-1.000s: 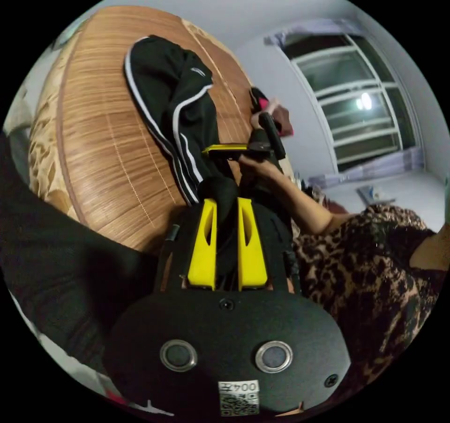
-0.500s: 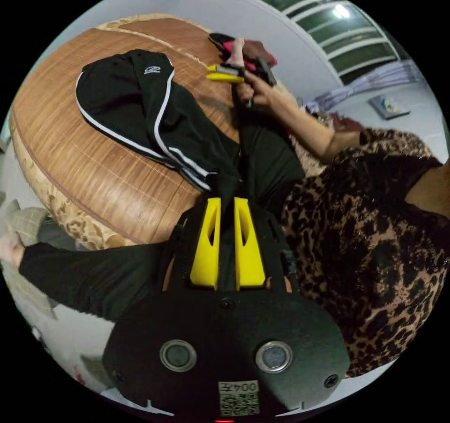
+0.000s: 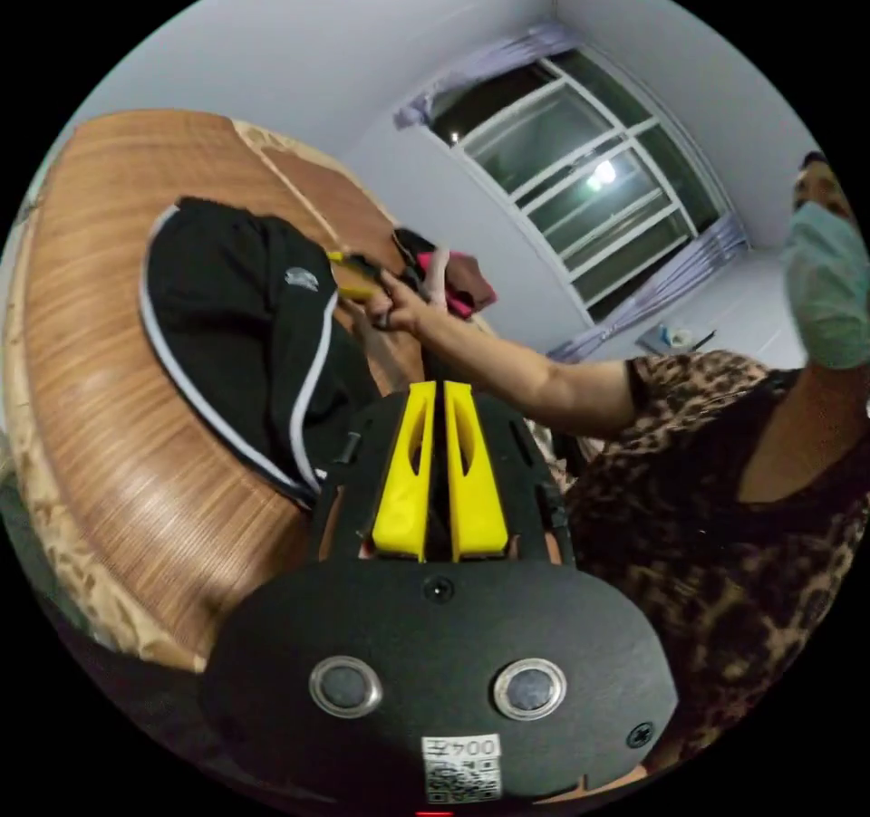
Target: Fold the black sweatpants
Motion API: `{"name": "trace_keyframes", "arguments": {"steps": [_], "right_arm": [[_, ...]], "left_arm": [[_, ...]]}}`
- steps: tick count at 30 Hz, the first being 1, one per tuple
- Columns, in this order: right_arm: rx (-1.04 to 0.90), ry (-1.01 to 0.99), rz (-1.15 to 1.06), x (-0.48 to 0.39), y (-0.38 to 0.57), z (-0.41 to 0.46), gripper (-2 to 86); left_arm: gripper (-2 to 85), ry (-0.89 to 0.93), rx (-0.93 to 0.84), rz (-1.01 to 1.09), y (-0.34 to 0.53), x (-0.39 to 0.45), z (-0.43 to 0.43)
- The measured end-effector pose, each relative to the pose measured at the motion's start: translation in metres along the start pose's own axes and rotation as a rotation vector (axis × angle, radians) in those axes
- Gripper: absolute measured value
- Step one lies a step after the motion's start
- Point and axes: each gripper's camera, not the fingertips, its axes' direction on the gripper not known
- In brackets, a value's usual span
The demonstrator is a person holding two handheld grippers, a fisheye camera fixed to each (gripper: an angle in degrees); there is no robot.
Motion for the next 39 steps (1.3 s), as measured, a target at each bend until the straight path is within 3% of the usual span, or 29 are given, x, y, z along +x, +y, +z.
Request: {"name": "trace_keyframes", "arguments": {"steps": [2,5,9,11,16,25,30,35,39], "right_arm": [[-0.007,-0.027,0.019,0.003,-0.006,0.009,9.9],[0.026,-0.053,-0.02,-0.013,-0.008,0.007,4.2],[0.13,0.012,-0.191,-0.099,-0.008,-0.011,3.4],[0.084,0.189,-0.372,-0.181,-0.01,0.002,3.3],[-0.014,0.558,-0.613,-0.292,0.005,0.094,3.1],[-0.248,0.821,-0.691,-0.281,0.02,0.295,4.2],[-0.4,0.691,-0.747,-0.258,0.031,0.33,9.2],[-0.28,0.373,-0.774,-0.257,0.043,0.224,10.0],[-0.182,0.378,-0.794,-0.224,0.089,0.123,10.9]], "left_arm": [[0.5,-0.16,-0.194,0.07,-0.002,-0.01,0.078],[0.2,-0.349,-0.317,0.101,0.015,-0.025,0.126],[0.1,-0.233,-0.316,-0.023,0.04,-0.058,0.136],[0.1,-0.186,-0.27,-0.042,0.042,-0.07,0.132],[0.1,-0.194,-0.27,0.008,0.035,-0.08,0.136],[0.2,-0.069,-0.215,-0.073,0.031,-0.126,0.12],[0.4,-0.023,-0.207,-0.083,0.024,-0.147,0.11],[1.4,0.069,-0.119,-0.066,0.012,-0.16,0.077],[3.1,-0.053,0.055,-0.067,-0.001,-0.167,0.019]]}}
